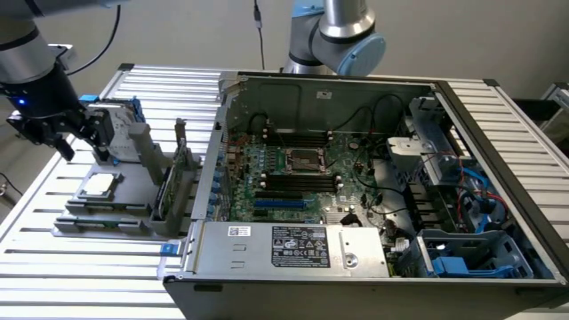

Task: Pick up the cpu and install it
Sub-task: 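Pick up the cpu and move it towards the insertion slot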

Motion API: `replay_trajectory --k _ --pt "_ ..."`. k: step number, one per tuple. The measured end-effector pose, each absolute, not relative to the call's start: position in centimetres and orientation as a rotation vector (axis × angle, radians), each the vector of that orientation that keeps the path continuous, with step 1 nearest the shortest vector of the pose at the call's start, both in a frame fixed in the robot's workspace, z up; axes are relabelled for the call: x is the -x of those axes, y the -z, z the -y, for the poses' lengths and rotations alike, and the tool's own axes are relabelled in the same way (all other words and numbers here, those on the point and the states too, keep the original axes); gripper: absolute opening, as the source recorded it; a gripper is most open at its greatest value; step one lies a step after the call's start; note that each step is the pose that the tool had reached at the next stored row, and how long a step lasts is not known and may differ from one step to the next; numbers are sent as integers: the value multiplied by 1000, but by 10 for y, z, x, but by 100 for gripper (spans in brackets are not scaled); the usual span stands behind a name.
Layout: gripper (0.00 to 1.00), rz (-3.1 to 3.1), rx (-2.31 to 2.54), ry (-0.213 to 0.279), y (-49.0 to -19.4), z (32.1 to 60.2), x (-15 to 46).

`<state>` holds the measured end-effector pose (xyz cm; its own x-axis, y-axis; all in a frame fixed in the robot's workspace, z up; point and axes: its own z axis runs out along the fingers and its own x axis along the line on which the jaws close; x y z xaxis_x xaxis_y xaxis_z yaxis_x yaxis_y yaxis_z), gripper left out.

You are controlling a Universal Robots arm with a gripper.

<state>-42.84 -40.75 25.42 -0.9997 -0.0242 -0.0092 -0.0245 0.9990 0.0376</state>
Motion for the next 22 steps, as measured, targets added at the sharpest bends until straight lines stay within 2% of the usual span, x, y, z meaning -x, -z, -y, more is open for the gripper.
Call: replay_trajectory --k 22 --pt "65 -3151 38 -62 -218 417 425"
